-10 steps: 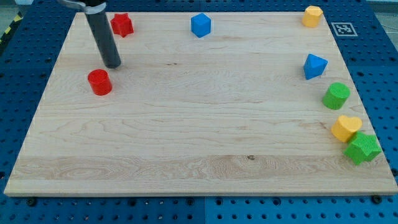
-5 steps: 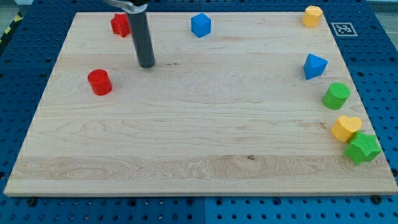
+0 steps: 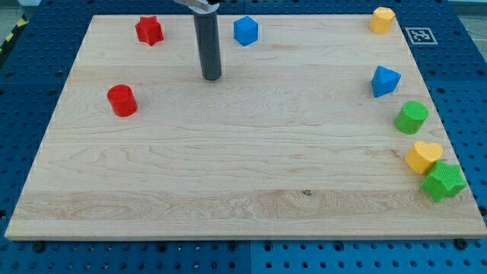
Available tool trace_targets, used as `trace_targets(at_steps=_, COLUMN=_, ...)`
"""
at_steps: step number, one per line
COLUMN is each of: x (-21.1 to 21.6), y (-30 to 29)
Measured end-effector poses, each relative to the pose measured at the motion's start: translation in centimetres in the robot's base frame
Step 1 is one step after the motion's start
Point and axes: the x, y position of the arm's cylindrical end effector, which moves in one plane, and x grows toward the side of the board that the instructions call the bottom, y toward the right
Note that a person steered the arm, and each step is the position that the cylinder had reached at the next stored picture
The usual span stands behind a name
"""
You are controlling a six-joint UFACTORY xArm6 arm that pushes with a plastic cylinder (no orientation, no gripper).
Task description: Place blue triangle diagonally to the blue cube
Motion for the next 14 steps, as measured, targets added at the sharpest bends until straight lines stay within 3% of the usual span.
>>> trace_targets(at_steps=2, x=-0.4, y=0.3)
trace_targets(at_steps=3, x=-2.3, y=4.2)
trace_targets(at_steps=6, x=-2.5, y=11.3)
trace_targets(at_steps=14, x=-4.3, y=15.1)
